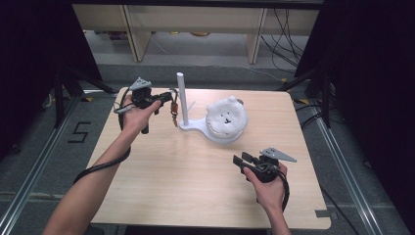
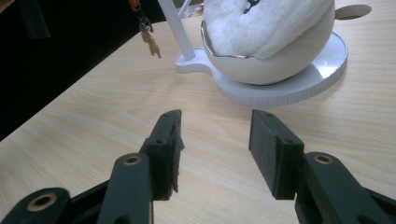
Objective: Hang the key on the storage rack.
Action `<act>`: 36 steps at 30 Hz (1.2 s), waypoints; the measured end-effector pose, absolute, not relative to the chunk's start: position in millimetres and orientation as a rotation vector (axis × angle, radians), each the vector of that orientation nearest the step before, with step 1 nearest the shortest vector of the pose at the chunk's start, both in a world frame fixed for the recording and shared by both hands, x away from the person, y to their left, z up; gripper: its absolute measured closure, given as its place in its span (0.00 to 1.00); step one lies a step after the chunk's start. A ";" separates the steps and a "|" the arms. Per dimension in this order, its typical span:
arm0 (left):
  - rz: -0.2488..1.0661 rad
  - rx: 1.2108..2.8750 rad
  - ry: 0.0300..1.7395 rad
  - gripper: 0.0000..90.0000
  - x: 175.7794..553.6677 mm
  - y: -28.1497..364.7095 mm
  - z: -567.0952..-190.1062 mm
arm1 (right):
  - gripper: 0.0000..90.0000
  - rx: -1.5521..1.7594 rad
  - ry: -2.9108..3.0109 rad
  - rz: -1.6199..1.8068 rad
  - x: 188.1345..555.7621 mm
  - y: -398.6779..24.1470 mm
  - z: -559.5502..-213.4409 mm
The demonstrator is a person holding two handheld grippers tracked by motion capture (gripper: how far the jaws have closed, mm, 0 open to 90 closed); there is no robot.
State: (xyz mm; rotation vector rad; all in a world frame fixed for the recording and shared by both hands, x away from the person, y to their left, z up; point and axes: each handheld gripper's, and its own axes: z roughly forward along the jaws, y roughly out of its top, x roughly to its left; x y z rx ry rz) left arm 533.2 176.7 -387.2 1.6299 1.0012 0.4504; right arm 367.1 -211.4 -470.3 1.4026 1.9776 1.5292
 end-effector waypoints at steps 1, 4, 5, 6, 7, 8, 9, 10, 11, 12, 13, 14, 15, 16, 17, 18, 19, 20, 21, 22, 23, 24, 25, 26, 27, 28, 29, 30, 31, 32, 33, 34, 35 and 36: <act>0.452 1.632 1.002 0.94 533.2 176.4 -387.4 | 0.61 1.404 1.979 1.532 367.0 -211.3 -470.2; 0.451 1.629 1.006 0.94 533.6 175.2 -388.1 | 0.61 1.420 1.987 1.540 365.7 -211.0 -469.3; 0.449 1.628 1.006 0.94 533.9 174.8 -388.5 | 0.61 1.428 1.990 1.554 365.9 -210.1 -469.8; 0.451 1.631 1.005 0.93 534.2 174.5 -388.7 | 0.61 1.426 1.993 1.552 366.1 -210.5 -470.1; 0.453 1.634 1.006 0.93 534.4 174.4 -388.9 | 0.61 1.432 1.996 1.535 365.6 -210.8 -469.7; 0.453 1.635 1.005 0.93 534.6 173.9 -389.2 | 0.61 1.425 1.992 1.557 366.3 -210.3 -470.7; 0.453 1.634 1.005 0.93 534.9 173.3 -389.6 | 0.61 1.425 1.993 1.558 366.3 -210.4 -470.8; 0.454 1.634 1.005 0.93 535.1 172.9 -389.8 | 0.61 1.420 1.987 1.545 366.7 -211.0 -471.6; 0.455 1.634 1.005 0.93 535.3 172.5 -390.1 | 0.61 1.420 1.984 1.547 366.6 -210.8 -471.6; 0.455 1.634 1.006 0.93 535.5 172.1 -390.4 | 0.61 1.424 1.986 1.549 366.3 -210.8 -471.4; 0.454 1.631 1.006 0.93 535.7 171.6 -390.7 | 0.61 1.424 1.988 1.545 366.3 -211.0 -471.4; 0.455 1.632 1.007 0.93 535.7 170.9 -391.1 | 0.61 1.425 1.986 1.548 366.3 -210.8 -471.5; 0.457 1.636 1.005 0.93 535.9 170.5 -391.4 | 0.61 1.424 1.985 1.548 366.3 -210.9 -471.5; 0.458 1.636 1.003 0.93 536.1 170.0 -391.8 | 0.61 1.431 1.990 1.551 365.9 -211.1 -470.8; 0.457 1.636 1.003 0.93 536.3 169.7 -392.1 | 0.61 1.433 1.986 1.547 365.8 -211.0 -470.7; 0.460 1.636 1.004 0.93 536.4 169.2 -392.4 | 0.61 1.433 1.985 1.546 365.8 -211.0 -470.7; 0.463 1.638 1.004 0.93 536.6 168.7 -392.6 | 0.61 1.439 1.992 1.516 364.9 -211.9 -469.6; 0.461 1.638 1.003 0.93 536.8 168.2 -393.1 | 0.61 1.432 1.985 1.547 365.8 -211.1 -470.8; 0.463 1.643 1.003 0.92 536.9 167.6 -393.5 | 0.61 1.431 1.980 1.549 365.9 -211.2 -471.1; 0.464 1.646 1.003 0.91 537.0 167.1 -394.0 | 0.61 1.432 1.984 1.546 365.8 -211.5 -471.1; 0.467 1.653 0.999 0.91 537.3 166.8 -394.8 | 0.61 1.432 1.983 1.546 365.8 -211.6 -471.2; 0.468 1.658 1.001 0.90 537.2 166.4 -395.8 | 0.61 1.432 1.983 1.547 365.8 -211.7 -471.4; 0.467 1.659 1.001 0.89 537.3 166.3 -396.7 | 0.60 1.431 1.981 1.550 365.8 -211.6 -471.6; 0.470 1.660 1.000 0.88 537.2 166.5 -397.5 | 0.60 1.431 1.983 1.548 365.7 -211.7 -471.6; 0.471 1.661 1.000 0.87 537.0 166.6 -398.0 | 0.60 1.438 1.981 1.532 365.1 -212.0 -471.1; 0.471 1.662 1.000 0.85 536.8 166.7 -398.6 | 0.60 1.432 1.985 1.544 365.6 -212.2 -471.4; 0.475 1.664 1.000 0.84 536.4 167.1 -399.2 | 0.60 1.431 1.983 1.545 365.6 -212.3 -471.5; 0.483 1.669 0.999 0.83 535.5 167.8 -399.7 | 0.60 1.430 1.983 1.544 365.6 -212.5 -471.4; 0.486 1.673 0.998 0.81 534.9 168.4 -400.0 | 0.60 1.430 1.983 1.543 365.6 -212.7 -471.5; 0.486 1.674 0.997 0.79 533.8 169.0 -400.5 | 0.60 1.431 1.981 1.543 365.6 -212.7 -471.6; 0.493 1.678 0.994 0.77 532.8 169.6 -400.9 | 0.59 1.432 1.980 1.542 365.6 -212.7 -471.7; 0.500 1.686 0.993 0.74 531.5 170.6 -401.1 | 0.59 1.433 1.979 1.541 365.7 -212.8 -471.9; 0.507 1.692 0.992 0.71 529.9 171.5 -401.4 | 0.59 1.434 1.981 1.538 365.6 -213.0 -472.0; 0.515 1.697 0.994 0.69 527.6 172.7 -401.6 | 0.59 1.436 1.979 1.533 365.5 -213.0 -472.2</act>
